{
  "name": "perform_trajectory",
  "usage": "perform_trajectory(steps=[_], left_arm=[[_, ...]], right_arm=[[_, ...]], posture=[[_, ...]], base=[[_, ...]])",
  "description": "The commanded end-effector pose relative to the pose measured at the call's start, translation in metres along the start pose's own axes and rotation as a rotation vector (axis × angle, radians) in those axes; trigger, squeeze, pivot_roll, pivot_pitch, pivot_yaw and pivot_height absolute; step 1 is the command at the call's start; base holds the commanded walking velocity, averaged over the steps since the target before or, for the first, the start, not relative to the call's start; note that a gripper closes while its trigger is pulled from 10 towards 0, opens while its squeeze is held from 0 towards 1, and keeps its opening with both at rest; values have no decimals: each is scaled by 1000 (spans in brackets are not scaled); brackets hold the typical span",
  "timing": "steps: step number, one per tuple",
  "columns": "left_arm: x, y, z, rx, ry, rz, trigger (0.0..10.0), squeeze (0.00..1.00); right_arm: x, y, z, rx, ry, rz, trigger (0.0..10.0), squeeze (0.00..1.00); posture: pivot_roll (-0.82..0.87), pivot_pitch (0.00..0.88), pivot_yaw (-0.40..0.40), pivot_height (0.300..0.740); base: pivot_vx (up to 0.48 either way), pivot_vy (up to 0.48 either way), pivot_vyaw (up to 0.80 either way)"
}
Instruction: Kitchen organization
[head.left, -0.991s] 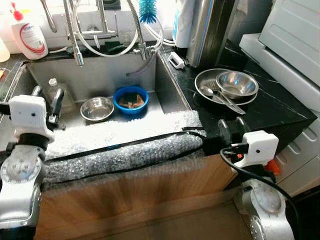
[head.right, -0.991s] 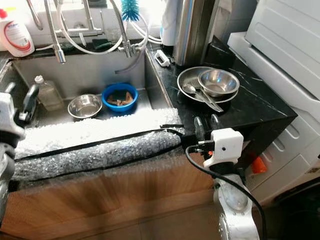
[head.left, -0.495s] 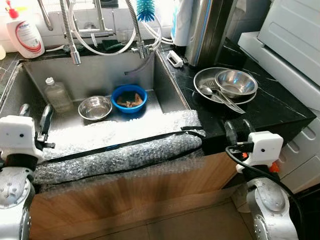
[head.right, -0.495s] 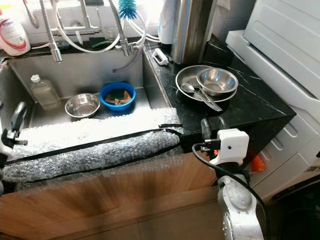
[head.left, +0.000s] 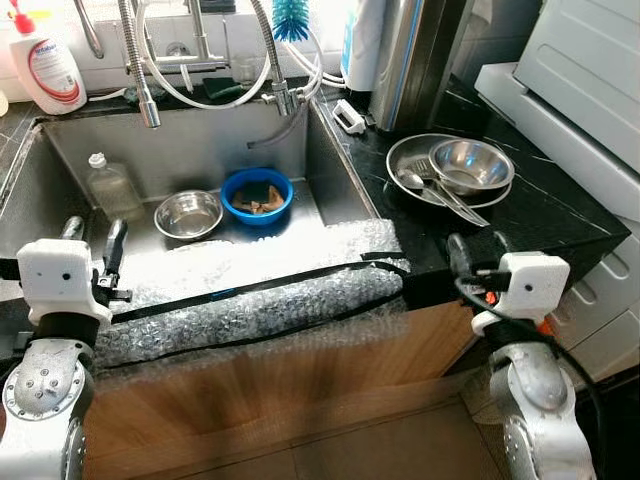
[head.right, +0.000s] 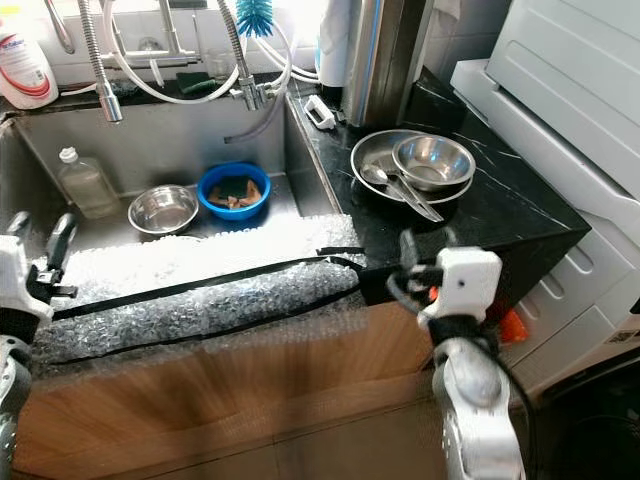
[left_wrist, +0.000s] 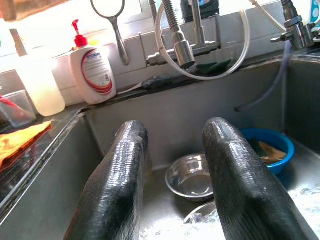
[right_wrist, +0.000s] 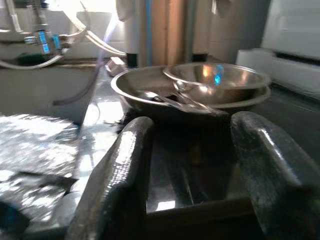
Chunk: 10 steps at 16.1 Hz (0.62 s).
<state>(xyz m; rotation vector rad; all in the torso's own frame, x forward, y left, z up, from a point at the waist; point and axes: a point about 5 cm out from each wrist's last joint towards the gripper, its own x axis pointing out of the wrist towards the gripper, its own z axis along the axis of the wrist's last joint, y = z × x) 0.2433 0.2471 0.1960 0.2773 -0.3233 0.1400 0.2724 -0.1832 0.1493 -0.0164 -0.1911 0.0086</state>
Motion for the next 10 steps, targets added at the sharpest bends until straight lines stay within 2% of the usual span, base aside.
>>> perform_trajectory(steps=[1, 2, 5, 10], left_arm=[[2, -2, 4, 9, -12, -5, 10000, 0], [3, -4, 5, 8, -16, -13, 10000, 0], [4, -4, 7, 9, -22, -18, 10000, 0], [7, -4, 8, 11, -31, -20, 10000, 0]], right_arm=[[0, -5, -5, 39, 33, -28, 10000, 0], [5, -6, -5, 78, 47, -30, 10000, 0], [7, -4, -6, 110, 60, -21, 10000, 0], [9, 6, -12, 162, 110, 29, 10000, 0]], posture=[[37, 99, -45, 740], [37, 90, -43, 740], [40, 79, -42, 740], [45, 69, -44, 740]], base=[[0, 0, 0], [0, 0, 0], [0, 0, 0], [0, 0, 0]])
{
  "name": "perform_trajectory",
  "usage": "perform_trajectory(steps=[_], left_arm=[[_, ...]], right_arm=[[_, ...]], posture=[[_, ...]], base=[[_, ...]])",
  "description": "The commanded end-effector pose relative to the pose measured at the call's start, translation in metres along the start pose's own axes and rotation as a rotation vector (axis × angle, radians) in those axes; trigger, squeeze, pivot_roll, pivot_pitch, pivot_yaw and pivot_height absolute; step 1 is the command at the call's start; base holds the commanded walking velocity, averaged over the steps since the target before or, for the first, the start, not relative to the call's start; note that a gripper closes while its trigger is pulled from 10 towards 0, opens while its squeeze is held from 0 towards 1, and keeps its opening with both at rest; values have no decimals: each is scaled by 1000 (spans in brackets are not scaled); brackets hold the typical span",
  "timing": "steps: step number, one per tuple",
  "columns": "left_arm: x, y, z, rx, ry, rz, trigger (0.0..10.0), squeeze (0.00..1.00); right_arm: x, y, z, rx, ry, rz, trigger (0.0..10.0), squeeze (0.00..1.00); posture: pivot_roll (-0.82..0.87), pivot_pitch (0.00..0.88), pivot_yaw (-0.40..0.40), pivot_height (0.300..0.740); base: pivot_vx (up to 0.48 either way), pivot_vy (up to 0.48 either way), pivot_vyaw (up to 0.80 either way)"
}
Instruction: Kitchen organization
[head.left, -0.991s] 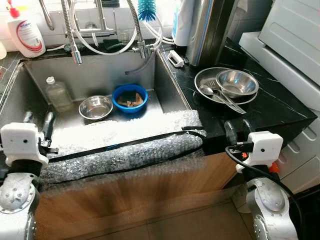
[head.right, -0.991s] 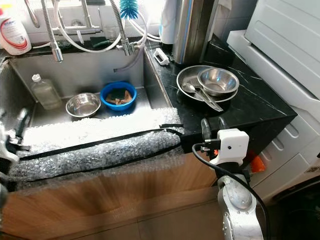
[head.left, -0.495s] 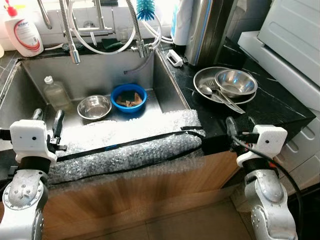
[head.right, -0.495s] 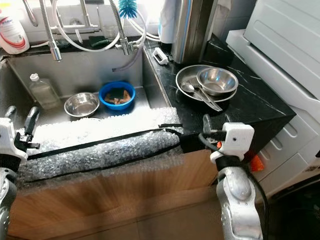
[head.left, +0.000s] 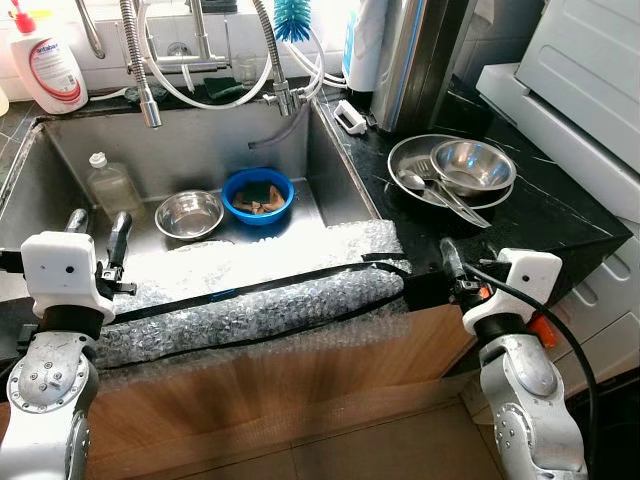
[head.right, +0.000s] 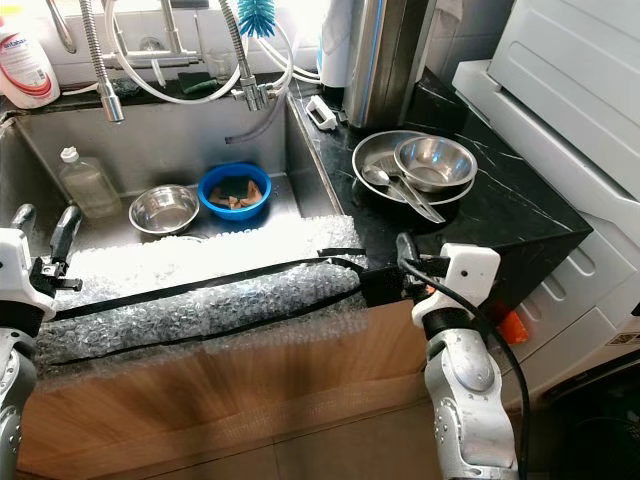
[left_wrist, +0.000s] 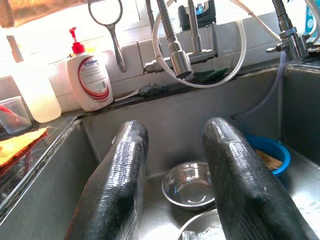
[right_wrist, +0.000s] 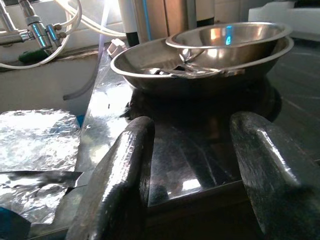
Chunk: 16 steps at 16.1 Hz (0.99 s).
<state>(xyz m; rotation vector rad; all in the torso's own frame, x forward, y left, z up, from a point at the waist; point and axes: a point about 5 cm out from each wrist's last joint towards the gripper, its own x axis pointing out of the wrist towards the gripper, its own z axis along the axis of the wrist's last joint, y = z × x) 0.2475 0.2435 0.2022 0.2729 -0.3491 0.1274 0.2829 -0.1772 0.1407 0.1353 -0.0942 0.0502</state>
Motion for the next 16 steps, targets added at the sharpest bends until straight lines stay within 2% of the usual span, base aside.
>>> perform_trajectory(steps=[1, 13, 16], left_arm=[[2, -2, 3, 18, -6, -12, 10000, 0], [6, -1, 3, 16, -8, 9, 10000, 0], [7, -3, 2, 8, -6, 12, 10000, 0]], right_arm=[[3, 2, -2, 12, 20, 16, 10000, 0], [17, 5, 16, -13, -46, 71, 10000, 0], [18, 15, 18, -3, -56, 153, 10000, 0]], posture=[[44, 68, -44, 740], [44, 100, -47, 740], [44, 103, -48, 740]], base=[[0, 0, 0], [0, 0, 0], [0, 0, 0]])
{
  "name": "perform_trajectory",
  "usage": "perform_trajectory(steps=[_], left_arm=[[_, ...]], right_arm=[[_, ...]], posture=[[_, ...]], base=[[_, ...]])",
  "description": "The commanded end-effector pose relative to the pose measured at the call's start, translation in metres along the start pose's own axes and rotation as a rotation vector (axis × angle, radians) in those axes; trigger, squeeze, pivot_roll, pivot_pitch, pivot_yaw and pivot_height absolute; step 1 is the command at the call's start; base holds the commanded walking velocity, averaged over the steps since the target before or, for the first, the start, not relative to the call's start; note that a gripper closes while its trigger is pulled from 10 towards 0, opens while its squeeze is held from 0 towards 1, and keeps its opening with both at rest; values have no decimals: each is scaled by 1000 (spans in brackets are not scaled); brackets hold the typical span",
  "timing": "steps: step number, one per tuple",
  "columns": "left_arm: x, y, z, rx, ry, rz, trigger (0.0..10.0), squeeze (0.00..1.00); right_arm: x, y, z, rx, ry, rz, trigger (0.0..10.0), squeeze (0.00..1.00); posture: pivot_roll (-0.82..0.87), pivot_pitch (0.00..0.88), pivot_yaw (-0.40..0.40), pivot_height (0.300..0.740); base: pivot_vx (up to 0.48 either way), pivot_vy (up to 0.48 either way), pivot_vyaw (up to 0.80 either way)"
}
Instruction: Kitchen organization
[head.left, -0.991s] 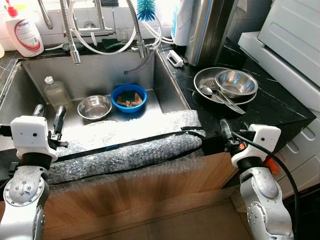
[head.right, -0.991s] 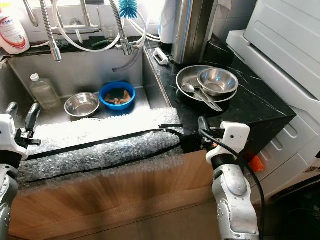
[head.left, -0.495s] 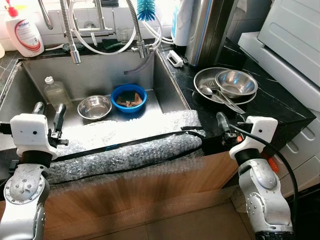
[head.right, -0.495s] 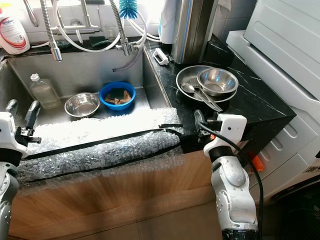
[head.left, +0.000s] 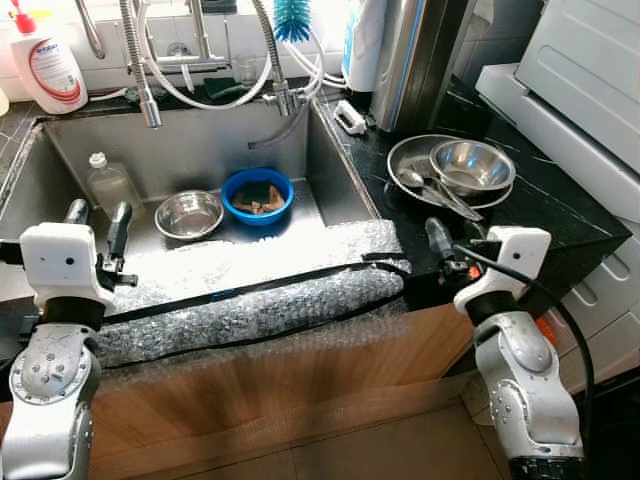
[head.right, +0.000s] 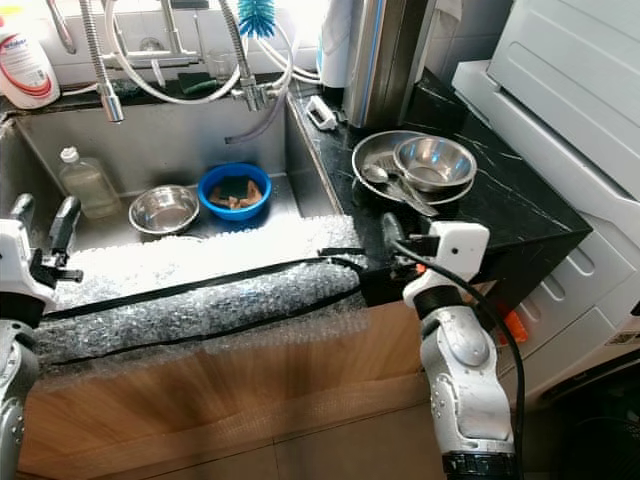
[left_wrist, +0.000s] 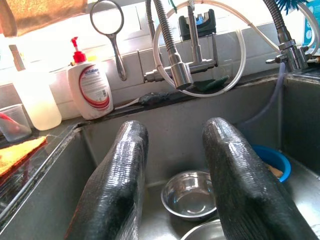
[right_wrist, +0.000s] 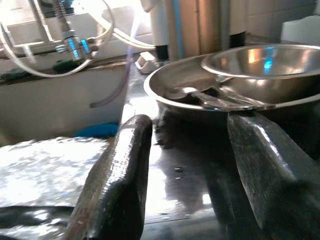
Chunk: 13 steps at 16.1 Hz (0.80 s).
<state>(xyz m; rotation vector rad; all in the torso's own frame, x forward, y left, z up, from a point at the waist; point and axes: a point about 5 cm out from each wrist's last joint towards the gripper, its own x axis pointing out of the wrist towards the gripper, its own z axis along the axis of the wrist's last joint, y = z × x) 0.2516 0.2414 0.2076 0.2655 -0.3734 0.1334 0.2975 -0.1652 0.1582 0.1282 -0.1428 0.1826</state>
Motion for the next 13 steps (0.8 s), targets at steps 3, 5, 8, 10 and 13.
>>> perform_trajectory(steps=[3, 5, 8, 10, 13], left_arm=[[2, -3, -3, 11, 21, -1, 10000, 0], [2, -3, -3, 8, 23, -3, 10000, 0], [2, -4, -5, 7, 28, -7, 10000, 0], [2, -5, -5, 4, 31, -11, 10000, 0], [2, -6, -6, 3, 33, -15, 10000, 0]], right_arm=[[2, 10, 3, -10, -3, 81, 10000, 0], [2, 11, 4, -23, -14, 94, 10000, 0], [5, 3, 15, -24, -80, 28, 10000, 0], [5, -1, 19, -26, -104, -9, 10000, 0], [4, -7, 17, -30, -101, -65, 10000, 0]], posture=[[43, 108, -46, 740], [44, 110, -47, 740], [43, 112, -44, 740], [42, 112, -43, 740], [45, 114, -43, 740]], base=[[0, 0, 0], [0, 0, 0], [0, 0, 0], [0, 0, 0], [0, 0, 0]])
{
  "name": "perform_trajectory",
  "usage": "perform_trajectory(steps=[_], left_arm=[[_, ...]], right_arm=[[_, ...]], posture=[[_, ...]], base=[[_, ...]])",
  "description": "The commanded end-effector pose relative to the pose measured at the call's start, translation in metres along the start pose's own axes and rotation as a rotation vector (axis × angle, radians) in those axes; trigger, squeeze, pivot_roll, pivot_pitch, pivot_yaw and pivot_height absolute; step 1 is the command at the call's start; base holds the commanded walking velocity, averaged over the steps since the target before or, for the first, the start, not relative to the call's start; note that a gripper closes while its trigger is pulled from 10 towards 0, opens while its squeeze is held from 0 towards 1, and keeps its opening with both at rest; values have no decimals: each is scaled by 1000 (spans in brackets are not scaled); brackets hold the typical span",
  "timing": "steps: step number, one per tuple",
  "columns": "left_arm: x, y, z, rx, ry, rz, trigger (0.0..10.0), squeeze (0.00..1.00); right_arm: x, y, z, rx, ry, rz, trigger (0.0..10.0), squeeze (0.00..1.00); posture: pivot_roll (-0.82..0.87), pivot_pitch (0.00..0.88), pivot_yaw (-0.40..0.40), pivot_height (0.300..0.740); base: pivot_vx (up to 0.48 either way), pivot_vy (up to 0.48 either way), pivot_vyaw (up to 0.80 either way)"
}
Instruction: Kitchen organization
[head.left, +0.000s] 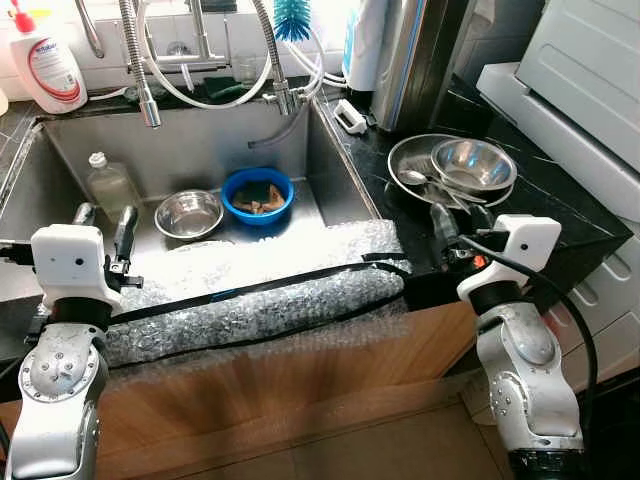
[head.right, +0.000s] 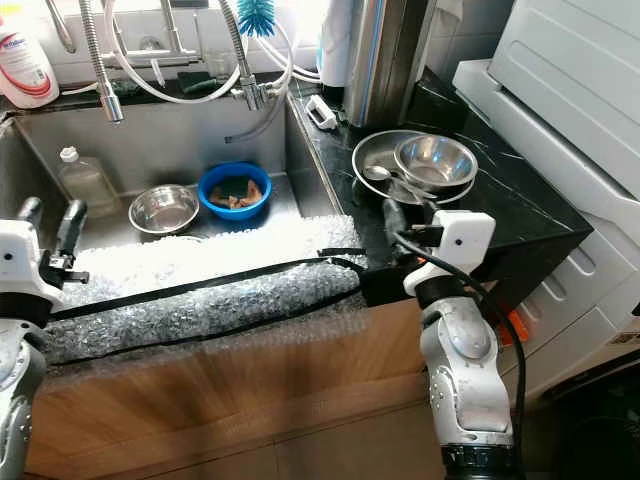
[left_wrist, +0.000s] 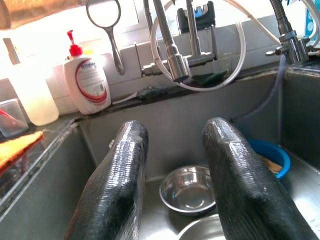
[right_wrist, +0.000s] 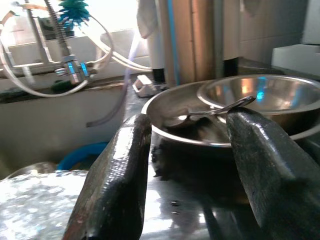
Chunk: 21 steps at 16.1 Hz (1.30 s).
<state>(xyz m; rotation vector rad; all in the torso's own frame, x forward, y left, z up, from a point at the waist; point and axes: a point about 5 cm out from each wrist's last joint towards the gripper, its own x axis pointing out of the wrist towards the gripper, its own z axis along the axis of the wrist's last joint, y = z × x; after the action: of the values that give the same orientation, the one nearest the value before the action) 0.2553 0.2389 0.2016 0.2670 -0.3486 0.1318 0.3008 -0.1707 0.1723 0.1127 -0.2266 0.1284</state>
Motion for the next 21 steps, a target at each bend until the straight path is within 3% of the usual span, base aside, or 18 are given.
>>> perform_trajectory(steps=[1, 7, 15, 21], left_arm=[[1, -2, 0, 0, 9, -11, 10000, 0], [2, -3, 0, -1, 8, -15, 10000, 0], [2, -4, 0, -7, 6, -12, 10000, 0], [3, -5, 0, -9, 6, -14, 10000, 0]], right_arm=[[-1, -3, 2, 0, -12, -21, 10000, 0], [-6, -1, -11, 1, 45, -46, 10000, 0], [-9, 23, -21, 31, 113, 121, 10000, 0], [-12, 24, -24, 15, 129, 97, 10000, 0]], posture=[[44, 115, -42, 740], [43, 116, -41, 740], [46, 114, -45, 740], [45, 113, -44, 740]], base=[[0, 0, 0], [0, 0, 0], [0, 0, 0], [0, 0, 0]])
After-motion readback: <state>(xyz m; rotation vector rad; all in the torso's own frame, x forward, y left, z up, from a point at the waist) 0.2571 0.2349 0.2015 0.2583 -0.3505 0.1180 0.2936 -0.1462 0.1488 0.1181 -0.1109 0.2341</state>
